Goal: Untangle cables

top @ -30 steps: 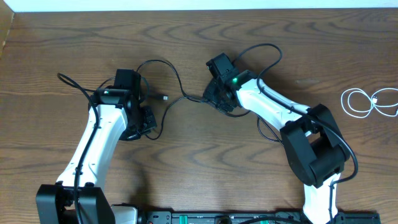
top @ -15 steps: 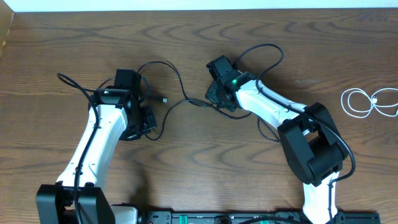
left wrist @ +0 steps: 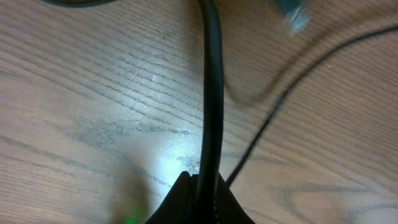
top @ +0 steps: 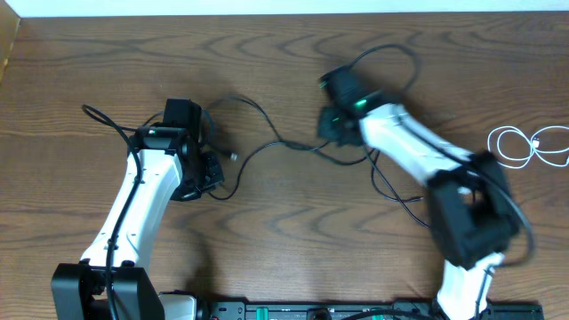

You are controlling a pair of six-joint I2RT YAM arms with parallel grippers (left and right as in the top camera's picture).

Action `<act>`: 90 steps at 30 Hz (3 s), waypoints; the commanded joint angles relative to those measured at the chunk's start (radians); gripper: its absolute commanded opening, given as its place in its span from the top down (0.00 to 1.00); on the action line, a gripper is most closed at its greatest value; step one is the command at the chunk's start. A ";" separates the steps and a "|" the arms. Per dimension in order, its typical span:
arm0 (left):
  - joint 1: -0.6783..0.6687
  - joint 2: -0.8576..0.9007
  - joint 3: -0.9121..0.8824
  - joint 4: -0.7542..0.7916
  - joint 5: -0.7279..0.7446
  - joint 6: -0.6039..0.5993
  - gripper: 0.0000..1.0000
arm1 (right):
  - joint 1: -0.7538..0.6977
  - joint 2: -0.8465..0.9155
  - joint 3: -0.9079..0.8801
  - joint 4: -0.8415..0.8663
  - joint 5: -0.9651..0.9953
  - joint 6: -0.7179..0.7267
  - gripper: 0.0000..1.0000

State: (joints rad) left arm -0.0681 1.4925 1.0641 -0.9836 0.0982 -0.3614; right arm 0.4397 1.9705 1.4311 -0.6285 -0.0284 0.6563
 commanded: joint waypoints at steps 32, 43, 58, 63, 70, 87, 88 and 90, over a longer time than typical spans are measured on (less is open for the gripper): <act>0.280 -0.056 0.040 0.305 -0.285 -0.272 0.92 | -0.944 -0.572 0.016 -0.158 0.194 -0.241 0.99; 0.441 -0.084 0.076 0.367 -0.125 -0.272 0.92 | -0.969 -0.572 0.014 -0.167 0.137 -0.163 0.99; 0.062 -0.078 0.071 0.312 0.190 0.033 0.75 | -0.895 -0.571 0.014 -0.014 -0.718 -0.543 0.99; -0.087 -0.062 0.067 0.313 0.190 0.055 0.34 | -0.853 -0.571 0.014 -0.016 -0.694 -0.558 0.99; -0.225 0.009 0.066 0.316 0.190 0.026 0.15 | -0.824 -0.570 0.014 -0.022 -0.670 -0.561 0.99; -0.467 0.358 0.066 0.716 0.222 -0.336 0.20 | -0.824 -0.565 0.014 -0.045 -0.650 -0.561 0.99; -0.470 0.370 0.066 0.728 0.210 -0.336 0.23 | -0.824 -0.565 0.014 -0.045 -0.650 -0.561 0.99; -0.475 0.388 0.066 0.736 0.165 -0.336 0.28 | -0.824 -0.565 0.014 -0.045 -0.650 -0.561 0.99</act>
State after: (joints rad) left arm -0.5339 1.8496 1.1156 -0.2577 0.3130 -0.6605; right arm -0.3885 1.4094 1.4387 -0.6724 -0.6792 0.1123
